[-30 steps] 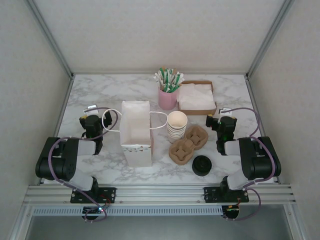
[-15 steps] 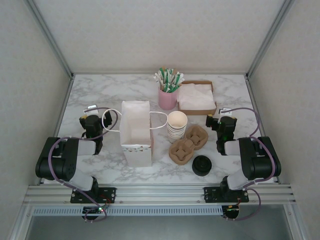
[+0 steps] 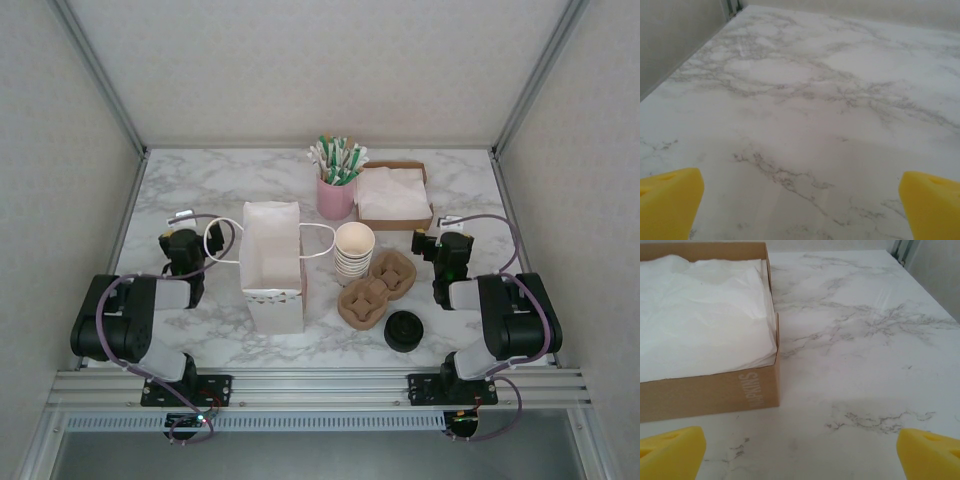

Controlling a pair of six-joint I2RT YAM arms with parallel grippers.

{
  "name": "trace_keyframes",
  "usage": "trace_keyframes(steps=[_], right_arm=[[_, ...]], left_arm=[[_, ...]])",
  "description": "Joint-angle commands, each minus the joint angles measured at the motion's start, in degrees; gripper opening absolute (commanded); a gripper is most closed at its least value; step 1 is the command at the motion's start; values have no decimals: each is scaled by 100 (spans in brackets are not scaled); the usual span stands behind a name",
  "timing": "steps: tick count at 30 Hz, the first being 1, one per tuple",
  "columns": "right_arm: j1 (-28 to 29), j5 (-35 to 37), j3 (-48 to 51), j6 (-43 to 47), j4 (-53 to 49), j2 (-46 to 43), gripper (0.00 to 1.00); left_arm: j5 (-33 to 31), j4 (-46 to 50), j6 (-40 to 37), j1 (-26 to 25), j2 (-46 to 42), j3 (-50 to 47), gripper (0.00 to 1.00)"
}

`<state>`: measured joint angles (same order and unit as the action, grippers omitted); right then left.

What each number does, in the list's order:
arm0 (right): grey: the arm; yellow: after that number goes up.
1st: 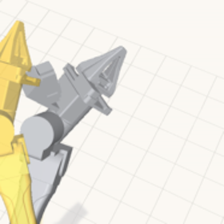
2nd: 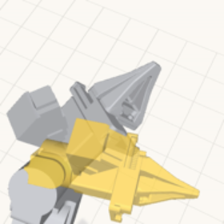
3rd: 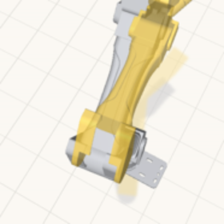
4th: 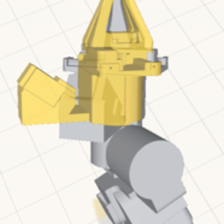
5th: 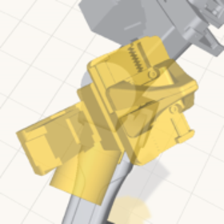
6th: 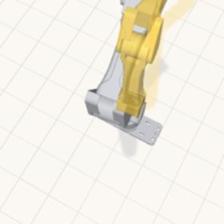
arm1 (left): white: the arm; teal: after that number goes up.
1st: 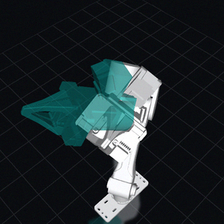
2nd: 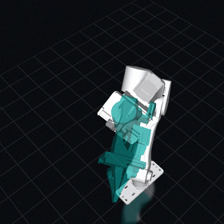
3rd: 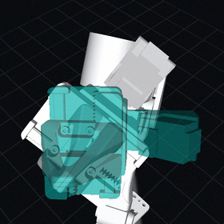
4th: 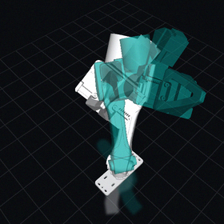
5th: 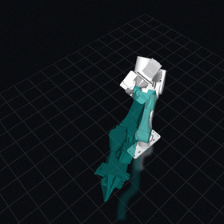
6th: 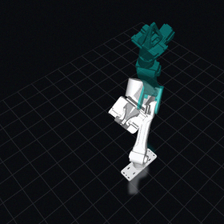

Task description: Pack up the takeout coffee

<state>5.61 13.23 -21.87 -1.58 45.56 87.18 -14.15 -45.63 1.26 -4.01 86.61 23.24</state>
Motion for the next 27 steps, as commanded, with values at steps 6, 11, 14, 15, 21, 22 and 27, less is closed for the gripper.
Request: trace_keyframes(steps=[6,11,14,15,21,22,27], right_arm=[[-15,433,-1215,-686,-3412,-1421,99],[-17,873,-2020,-2085,-5913,-2319,99],[-37,1270,-2748,-3516,-7762,-2620,99],[-41,1073,-2983,-3640,-8158,-2653,99],[-34,-324,-4066,-3610,-9472,-2825,99],[-34,-545,-4165,-3600,-9592,-2942,99],[-25,-1471,-4307,-3978,-9864,-3487,99]], left_arm=[[-220,3210,366,72,-2034,1165,100],[-1871,5989,1656,116,-3114,2351,100],[-2575,7784,2523,194,-3439,3225,100],[-2418,8005,2316,191,-3547,3312,100],[-1226,8751,2795,190,-4315,3255,100],[-1078,9025,2933,190,-4407,3420,100],[717,9276,3150,172,-4595,4218,96]])
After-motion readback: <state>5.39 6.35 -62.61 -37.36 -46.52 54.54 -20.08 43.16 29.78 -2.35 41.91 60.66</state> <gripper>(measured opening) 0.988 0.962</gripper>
